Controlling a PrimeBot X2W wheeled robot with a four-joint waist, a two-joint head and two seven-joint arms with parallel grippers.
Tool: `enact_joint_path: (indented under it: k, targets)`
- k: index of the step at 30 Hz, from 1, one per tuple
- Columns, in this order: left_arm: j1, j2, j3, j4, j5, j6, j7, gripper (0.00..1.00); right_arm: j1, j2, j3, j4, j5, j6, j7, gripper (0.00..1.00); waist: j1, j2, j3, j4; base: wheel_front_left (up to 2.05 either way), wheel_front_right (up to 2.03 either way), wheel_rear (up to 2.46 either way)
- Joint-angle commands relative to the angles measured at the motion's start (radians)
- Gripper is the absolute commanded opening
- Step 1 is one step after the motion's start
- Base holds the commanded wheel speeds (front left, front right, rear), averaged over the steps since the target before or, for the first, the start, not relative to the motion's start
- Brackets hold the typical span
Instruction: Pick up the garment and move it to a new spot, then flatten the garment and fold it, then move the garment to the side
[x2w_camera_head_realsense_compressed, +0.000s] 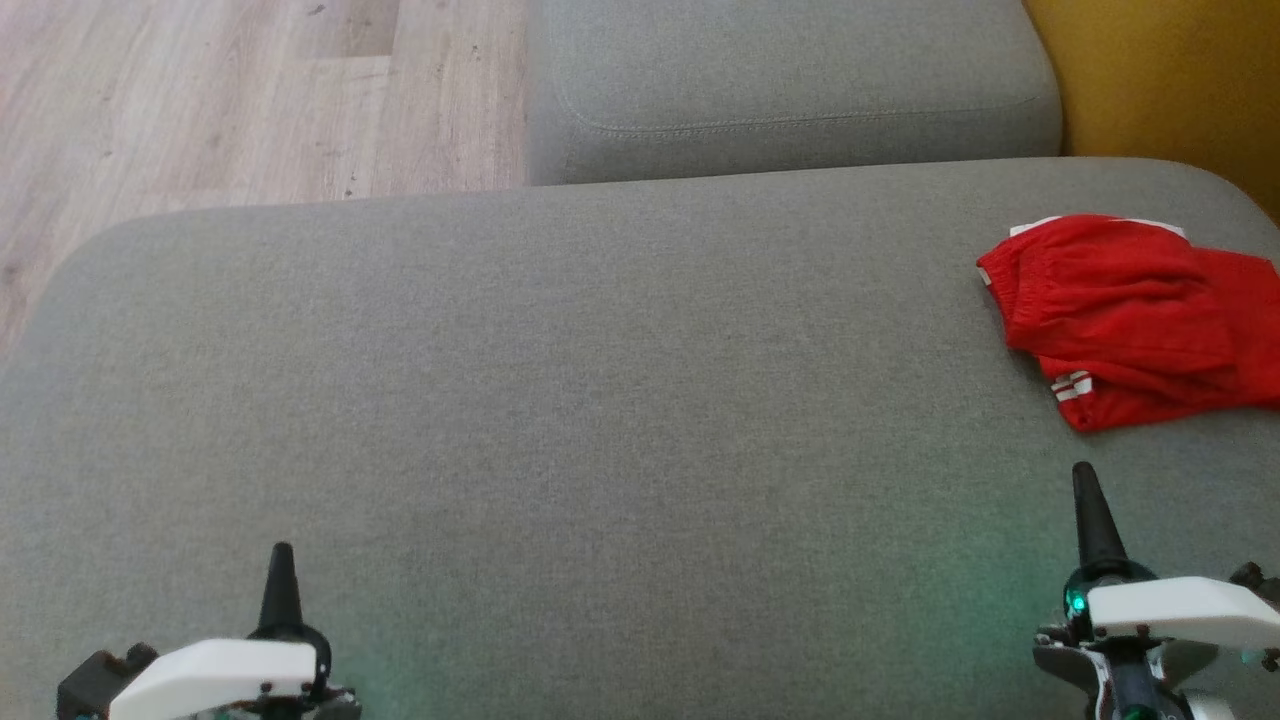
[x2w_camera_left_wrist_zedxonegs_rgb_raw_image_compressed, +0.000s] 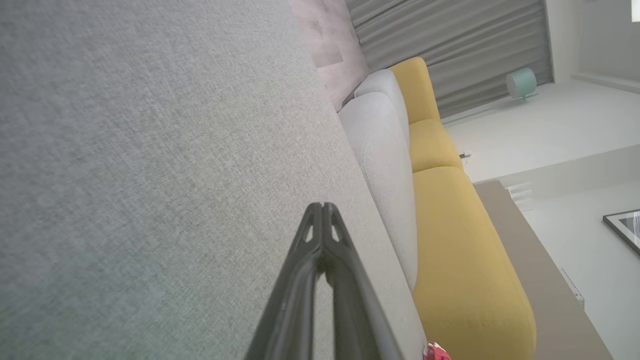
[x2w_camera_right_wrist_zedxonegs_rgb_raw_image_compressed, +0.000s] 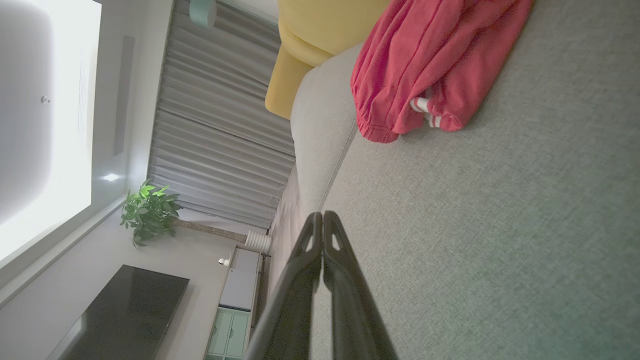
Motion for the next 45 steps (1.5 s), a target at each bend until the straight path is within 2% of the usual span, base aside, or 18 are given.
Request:
enact_joint_path:
  k: [1,36,45]
  targets:
    - [-0.065,-0.003,0.046,-0.022,-0.021,-0.014,0.006,0.0,-0.059,-0.022,0.008,-0.03,0.035,0.003,0.009,0.0,0.0001,0.0,0.001,0.0,0.0,0.0,0.0]
    - [-0.143,-0.082,0.213,0.014,-0.268,-0.129,0.098,0.0,-0.129,-0.022,-0.043,-0.018,0.432,0.004,0.071,0.0,0.0,0.0,0.031,-0.01,0.0,0.0,0.0]
    - [-0.143,-0.082,0.214,0.014,-0.268,-0.129,0.099,0.0,-0.13,-0.02,-0.046,-0.017,0.429,0.004,0.073,0.0,0.0,0.0,0.031,-0.01,0.0,0.0,0.0]
